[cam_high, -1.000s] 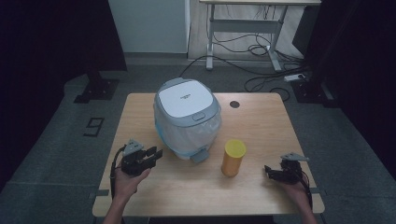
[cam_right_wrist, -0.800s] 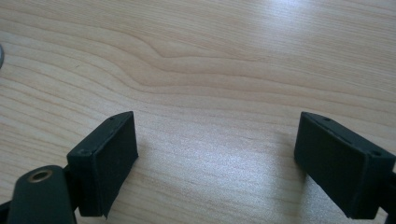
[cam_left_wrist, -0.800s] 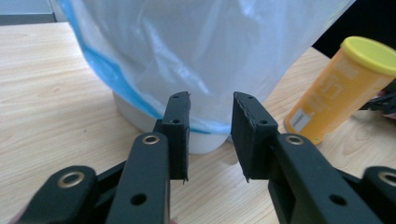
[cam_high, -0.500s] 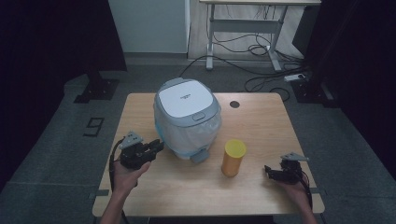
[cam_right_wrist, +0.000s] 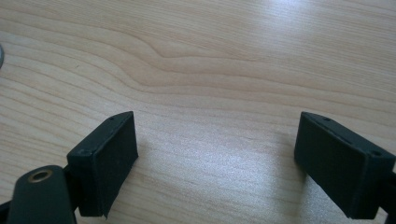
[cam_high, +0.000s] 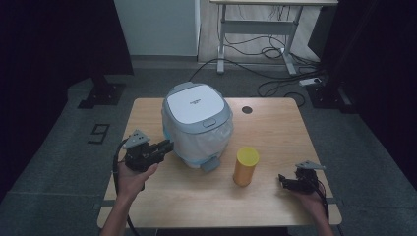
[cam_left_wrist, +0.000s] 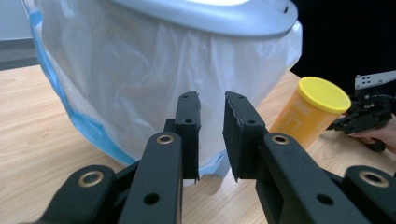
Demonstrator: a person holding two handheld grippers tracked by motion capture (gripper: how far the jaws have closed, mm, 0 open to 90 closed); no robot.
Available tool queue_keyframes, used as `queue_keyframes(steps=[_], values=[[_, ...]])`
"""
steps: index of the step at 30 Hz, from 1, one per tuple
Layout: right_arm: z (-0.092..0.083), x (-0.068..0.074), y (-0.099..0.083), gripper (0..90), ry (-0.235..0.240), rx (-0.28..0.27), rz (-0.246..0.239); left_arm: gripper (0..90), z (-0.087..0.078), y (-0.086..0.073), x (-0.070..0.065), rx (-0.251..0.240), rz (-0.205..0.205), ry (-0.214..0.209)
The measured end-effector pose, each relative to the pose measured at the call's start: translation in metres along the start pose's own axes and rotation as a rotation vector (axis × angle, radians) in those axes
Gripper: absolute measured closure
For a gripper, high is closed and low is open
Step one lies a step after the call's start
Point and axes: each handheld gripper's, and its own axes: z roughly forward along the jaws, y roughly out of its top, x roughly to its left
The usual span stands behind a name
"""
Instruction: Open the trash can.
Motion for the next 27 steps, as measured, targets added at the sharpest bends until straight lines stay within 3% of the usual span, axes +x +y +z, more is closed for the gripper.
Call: queue_keyframes(steps=[14,27], values=[[0.0,0.0,0.0,12.8,0.0,-0.001,0.001,78.0,0.001,0.023,-0.008,-0.005,0.024,-0.032],[0.0,0.0,0.0,12.8,0.0,0.0,0.002,79.1,0.013,0.042,-0.013,-0.006,0.043,-0.057]])
